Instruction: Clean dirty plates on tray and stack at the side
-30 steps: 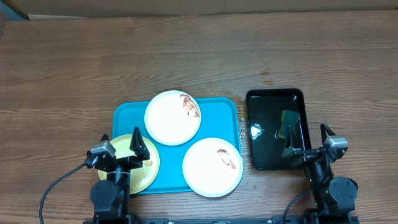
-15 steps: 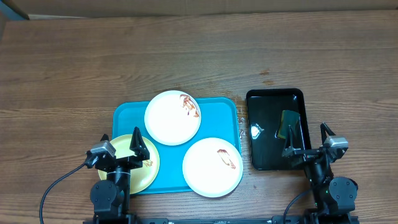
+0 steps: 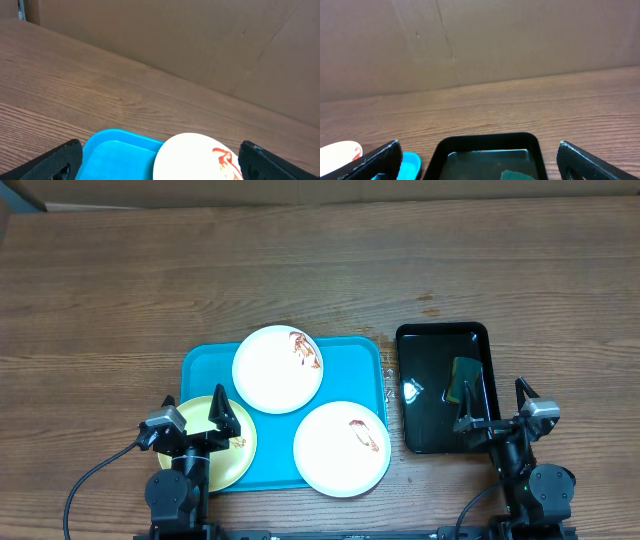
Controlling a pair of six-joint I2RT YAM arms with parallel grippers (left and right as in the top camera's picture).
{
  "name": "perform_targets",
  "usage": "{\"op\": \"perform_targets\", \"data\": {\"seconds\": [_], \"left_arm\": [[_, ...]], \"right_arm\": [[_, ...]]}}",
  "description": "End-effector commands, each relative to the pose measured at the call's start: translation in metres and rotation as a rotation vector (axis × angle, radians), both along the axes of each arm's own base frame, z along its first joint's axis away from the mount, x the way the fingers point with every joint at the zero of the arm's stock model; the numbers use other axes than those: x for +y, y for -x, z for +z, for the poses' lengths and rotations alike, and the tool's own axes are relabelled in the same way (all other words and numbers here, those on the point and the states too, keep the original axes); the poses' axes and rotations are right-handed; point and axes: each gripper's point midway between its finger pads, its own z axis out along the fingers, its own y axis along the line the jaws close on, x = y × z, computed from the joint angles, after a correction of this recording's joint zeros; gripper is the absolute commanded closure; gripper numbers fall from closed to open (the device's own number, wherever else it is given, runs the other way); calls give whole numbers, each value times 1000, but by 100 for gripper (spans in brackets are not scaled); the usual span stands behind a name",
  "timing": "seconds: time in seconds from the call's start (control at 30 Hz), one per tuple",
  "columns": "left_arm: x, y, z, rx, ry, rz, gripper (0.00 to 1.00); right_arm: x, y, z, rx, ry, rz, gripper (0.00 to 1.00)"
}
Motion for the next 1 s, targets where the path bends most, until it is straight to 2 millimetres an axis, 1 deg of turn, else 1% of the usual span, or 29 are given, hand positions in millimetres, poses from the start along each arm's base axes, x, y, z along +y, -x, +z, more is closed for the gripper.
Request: {"op": "perform_targets", "data": {"seconds": [0.0,0.23,0.33,0.43,0.47,0.53,0.6,0.67,0.77,0.8,0.87,0.97], "left_arm": [[0,0,1,-7,-21,4,0],[0,0,1,-7,-21,4,0],[0,0,1,-7,-21,4,0],[0,0,1,-7,-21,4,0],[0,0,1,-7,-21,4,0],[0,0,1,-7,-21,4,0],[0,0,1,-7,-21,4,0],[0,0,1,-7,-21,4,0],[0,0,1,-7,-21,4,0],[0,0,1,-7,-21,4,0],[0,0,1,-7,-21,4,0],[0,0,1,-7,-21,4,0]], "right_arm": [[-1,0,-2,-3,3,-6,0],[0,0,-2,1,-23,2,0],[0,0,6,-19,-119,1,0],[0,0,11,-15,-302,4,0],[2,1,13,-4,-358,16,0],[11,5,20,14,-378,65,0],[12,9,33,6,-377,72,0],[12,13,54,-22,-373,79,0],[16,23,93,-37,-369,110,0],[17,24,102,-32,-365,115,0],[21,24,122,4,-338,131,0],[28,17,139,117,-279,158,0]]}}
